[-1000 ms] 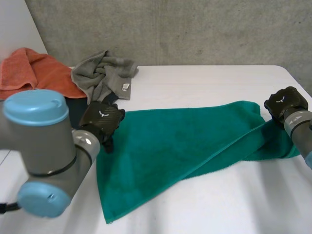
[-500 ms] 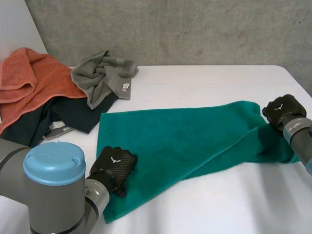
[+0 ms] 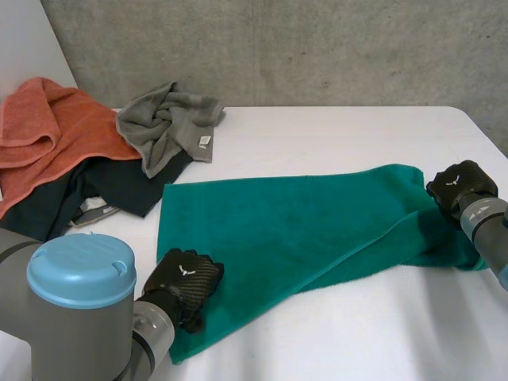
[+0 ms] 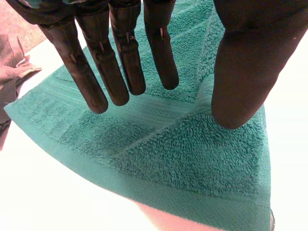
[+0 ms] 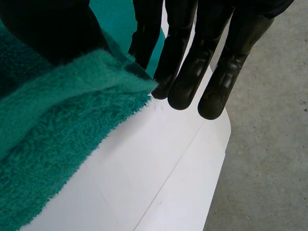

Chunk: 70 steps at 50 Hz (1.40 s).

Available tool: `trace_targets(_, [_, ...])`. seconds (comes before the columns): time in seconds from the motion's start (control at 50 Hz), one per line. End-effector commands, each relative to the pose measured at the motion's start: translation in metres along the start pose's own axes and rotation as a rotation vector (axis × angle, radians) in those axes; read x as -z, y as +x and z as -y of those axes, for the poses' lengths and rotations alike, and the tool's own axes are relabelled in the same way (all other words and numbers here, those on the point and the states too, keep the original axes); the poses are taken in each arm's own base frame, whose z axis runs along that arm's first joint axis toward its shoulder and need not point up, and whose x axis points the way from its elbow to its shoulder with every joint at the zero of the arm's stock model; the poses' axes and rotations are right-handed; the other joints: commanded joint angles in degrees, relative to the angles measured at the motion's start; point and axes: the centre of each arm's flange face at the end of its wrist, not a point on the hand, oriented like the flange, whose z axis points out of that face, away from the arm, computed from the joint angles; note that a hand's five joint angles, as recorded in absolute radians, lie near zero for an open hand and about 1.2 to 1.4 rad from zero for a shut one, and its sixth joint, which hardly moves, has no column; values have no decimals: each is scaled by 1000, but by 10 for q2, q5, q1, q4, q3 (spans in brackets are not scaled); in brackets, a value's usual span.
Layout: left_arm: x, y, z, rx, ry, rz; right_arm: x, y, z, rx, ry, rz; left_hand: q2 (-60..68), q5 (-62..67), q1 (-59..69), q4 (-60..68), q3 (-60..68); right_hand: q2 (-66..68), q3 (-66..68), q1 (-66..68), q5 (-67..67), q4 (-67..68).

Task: Fold the laundry.

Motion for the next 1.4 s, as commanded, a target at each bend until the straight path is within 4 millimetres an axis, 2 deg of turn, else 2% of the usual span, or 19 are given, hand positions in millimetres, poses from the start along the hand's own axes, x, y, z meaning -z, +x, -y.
trace_targets(0.02, [-7,2,-6,1,-23,-6,0,-1,-1,0,-2,2,87,90,85,87,88,127,121,228,127,119])
trace_targets(0.1, [-16,3,-14,-4,-54,-9,2,-1,-1,-1,-4,3,141,143,139,141,142,127,121,228,127,119])
trace_targets(0.18, [-18,4,-15,-9,-59,-14,7,5,1,-1,1,-13,300,303,299,300,301,127,121,228,127,119])
trace_targets(0.2, [-18,5,-15,-10,-60,-15,8,5,2,-1,2,-14,400,403,399,400,401,127,121,228,127,119])
trace_targets(0.3, [-15,2,-8,-13,-42,-2,16,11,5,0,6,-33,401,404,400,402,402,127,121,228,127,119])
trace_targets(0.4, [10,-18,31,2,83,67,41,41,25,7,41,-96,401,404,400,402,402,127,121,228,127,119])
trace_targets(0.46, [29,-42,55,11,162,140,56,58,30,11,34,-115,401,404,400,402,402,127,121,228,127,119])
trace_targets(0.54, [54,-68,79,-32,239,230,94,88,46,34,54,-127,401,404,400,402,402,127,121,228,127,119])
trace_targets(0.66, [76,-78,94,-85,290,273,126,98,63,98,111,-70,401,404,400,402,402,127,121,228,127,119])
trace_targets(0.78, [65,-95,95,-75,267,320,133,102,67,145,147,-51,401,404,400,402,402,127,121,228,127,119])
trace_targets(0.88, [25,-92,78,-77,167,242,119,94,61,155,133,-8,401,404,400,402,402,127,121,228,127,119])
trace_targets(0.98, [-16,-91,72,-76,113,182,75,73,47,168,88,83,401,404,400,402,402,127,121,228,127,119])
trace_targets(1.06, [-54,-97,78,-78,118,190,49,69,51,167,88,53,401,404,400,402,402,127,121,228,127,119])
trace_targets(1.14, [-87,-110,101,-81,207,233,15,73,69,179,130,-103,401,404,400,402,402,127,121,228,127,119])
trace_targets(1.22, [-112,-141,153,-124,441,366,-14,91,86,188,220,-308,401,404,400,402,402,127,121,228,127,119])
trace_targets(1.26, [-114,-158,173,-164,535,444,-24,108,100,186,301,-436,401,404,400,402,402,127,121,228,127,119])
trace_targets(1.28, [-111,-170,195,-208,636,520,-26,115,106,186,332,-484,401,404,400,402,402,127,121,228,127,119])
trace_targets(1.36, [-93,-190,243,-254,882,686,-23,147,140,167,499,-724,401,404,400,402,402,127,121,228,127,119])
trace_targets(1.4, [-86,-195,254,-253,952,725,-17,155,151,155,557,-786,401,404,400,402,402,127,121,228,127,119])
